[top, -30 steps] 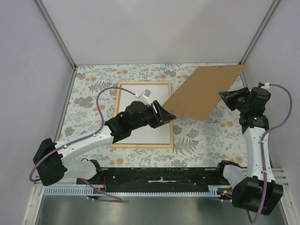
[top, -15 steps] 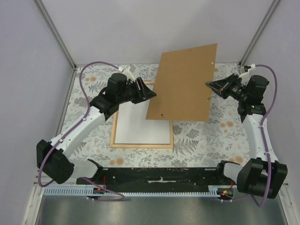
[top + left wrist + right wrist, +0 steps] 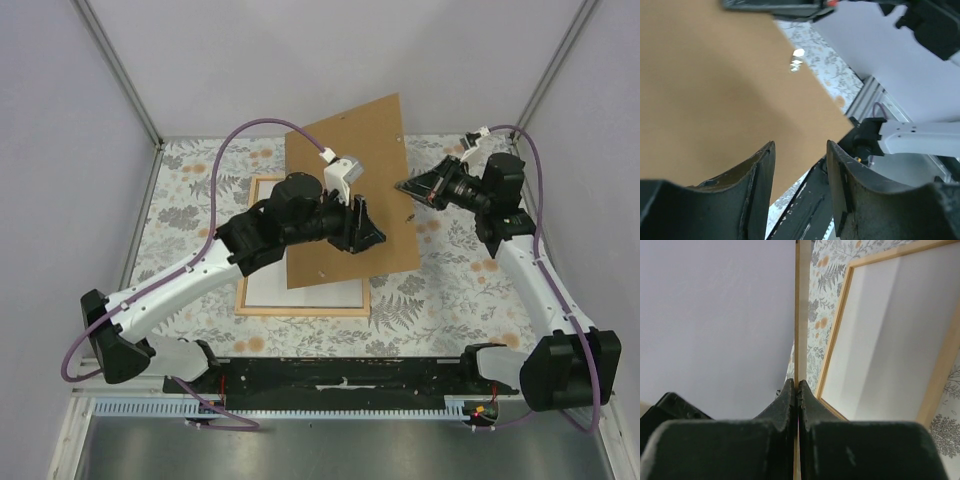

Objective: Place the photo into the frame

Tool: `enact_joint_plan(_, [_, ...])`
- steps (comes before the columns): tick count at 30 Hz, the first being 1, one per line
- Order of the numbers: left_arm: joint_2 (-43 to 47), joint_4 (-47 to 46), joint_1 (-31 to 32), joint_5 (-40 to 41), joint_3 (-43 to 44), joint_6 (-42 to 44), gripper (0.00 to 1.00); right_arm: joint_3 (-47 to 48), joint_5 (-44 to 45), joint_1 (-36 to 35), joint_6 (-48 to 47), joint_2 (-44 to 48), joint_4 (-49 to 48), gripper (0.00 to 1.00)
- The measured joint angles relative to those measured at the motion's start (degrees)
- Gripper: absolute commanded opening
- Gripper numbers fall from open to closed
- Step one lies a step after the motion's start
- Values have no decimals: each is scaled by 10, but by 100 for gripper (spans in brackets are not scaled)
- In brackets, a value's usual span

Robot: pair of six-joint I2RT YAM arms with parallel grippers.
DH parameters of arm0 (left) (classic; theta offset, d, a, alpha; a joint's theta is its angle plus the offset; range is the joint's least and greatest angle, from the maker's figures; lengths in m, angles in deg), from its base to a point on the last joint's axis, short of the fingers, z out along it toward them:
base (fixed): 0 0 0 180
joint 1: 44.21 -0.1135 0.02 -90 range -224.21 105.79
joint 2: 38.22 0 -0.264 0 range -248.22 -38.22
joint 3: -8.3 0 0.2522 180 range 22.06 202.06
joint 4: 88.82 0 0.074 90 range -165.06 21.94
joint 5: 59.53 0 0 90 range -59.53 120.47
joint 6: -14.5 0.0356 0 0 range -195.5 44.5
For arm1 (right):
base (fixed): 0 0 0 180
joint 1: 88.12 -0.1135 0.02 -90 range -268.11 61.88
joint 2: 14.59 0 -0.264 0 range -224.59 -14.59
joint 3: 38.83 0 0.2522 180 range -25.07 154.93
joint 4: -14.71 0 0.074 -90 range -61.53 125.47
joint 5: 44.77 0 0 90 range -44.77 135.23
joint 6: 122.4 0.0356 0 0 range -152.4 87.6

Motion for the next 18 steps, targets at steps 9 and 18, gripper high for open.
enact_joint_plan(9, [-37,-117,29,-28,-12,-10,49,0,52,-61,5,-5,5,0])
enact_joint_plan(18, [-88,-195,35,-47,-12,-38,48,0,94,-83,7,-4,15,0])
